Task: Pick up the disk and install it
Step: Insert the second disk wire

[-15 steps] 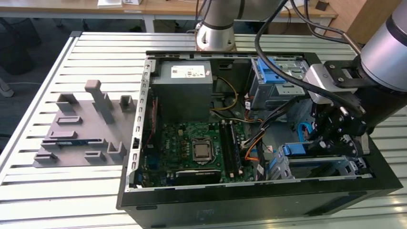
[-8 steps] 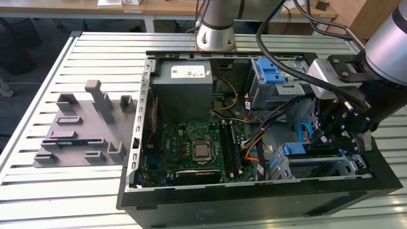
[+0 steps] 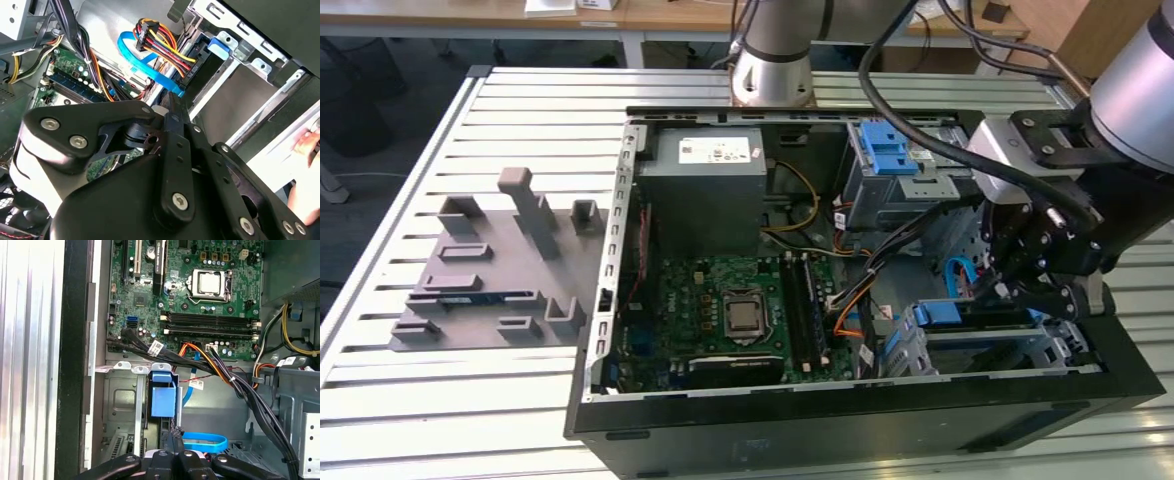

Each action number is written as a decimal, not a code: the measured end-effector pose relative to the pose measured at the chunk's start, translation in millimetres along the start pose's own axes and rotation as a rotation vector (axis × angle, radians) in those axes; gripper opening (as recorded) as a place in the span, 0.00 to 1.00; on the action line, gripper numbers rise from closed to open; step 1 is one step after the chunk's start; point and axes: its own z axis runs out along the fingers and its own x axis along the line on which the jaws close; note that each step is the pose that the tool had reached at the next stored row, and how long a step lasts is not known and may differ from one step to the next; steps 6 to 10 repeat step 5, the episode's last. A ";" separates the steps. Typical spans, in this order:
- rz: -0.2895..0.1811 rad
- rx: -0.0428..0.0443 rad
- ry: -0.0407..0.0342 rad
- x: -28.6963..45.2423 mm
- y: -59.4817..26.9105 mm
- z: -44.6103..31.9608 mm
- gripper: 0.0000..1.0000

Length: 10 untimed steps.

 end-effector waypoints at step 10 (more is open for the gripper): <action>0.000 0.0000 0.0000 -0.1 0.0 -1.9 0.11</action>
